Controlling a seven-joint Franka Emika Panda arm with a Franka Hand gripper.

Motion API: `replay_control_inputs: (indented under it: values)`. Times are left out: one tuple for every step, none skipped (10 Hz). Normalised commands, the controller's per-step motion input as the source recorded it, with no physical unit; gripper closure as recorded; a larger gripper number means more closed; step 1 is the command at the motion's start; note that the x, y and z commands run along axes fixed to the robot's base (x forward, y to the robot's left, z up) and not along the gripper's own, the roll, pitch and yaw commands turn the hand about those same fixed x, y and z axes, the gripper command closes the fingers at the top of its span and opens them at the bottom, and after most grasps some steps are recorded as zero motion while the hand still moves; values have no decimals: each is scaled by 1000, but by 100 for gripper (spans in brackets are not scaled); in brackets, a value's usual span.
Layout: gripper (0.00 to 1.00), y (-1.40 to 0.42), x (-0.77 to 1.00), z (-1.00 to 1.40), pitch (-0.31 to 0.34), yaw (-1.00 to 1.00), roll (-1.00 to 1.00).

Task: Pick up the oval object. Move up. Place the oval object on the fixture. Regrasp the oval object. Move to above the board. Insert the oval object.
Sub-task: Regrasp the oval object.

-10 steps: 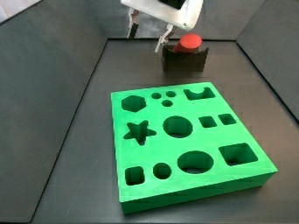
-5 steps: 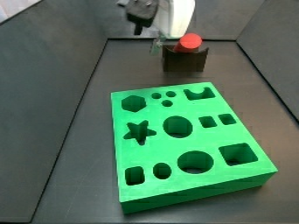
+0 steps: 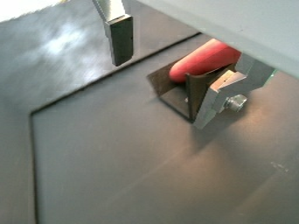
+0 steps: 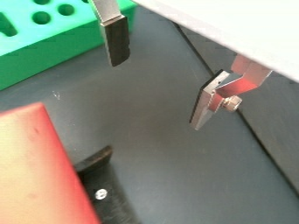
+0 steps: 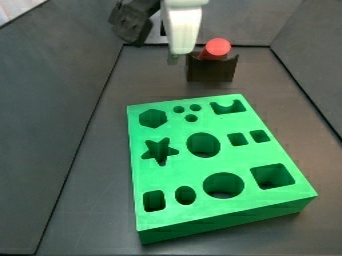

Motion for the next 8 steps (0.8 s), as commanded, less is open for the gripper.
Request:
replay_control_inputs:
  values:
    - [0,-5,-40,-8,-105,-813,464]
    - [0,-2,-35,-6,15,-595,328]
    - [0,4,-26,-6,94,-413,220]
    - [0,2,-18,3,152,-254,131]
    - [0,0,1000,4,195,-187,63]
    - [0,1,1000,-3,213,-94,48]
    - [0,-2,1000,-22,237,-34,49]
    - [0,-4,1000,-13,239,0,48]
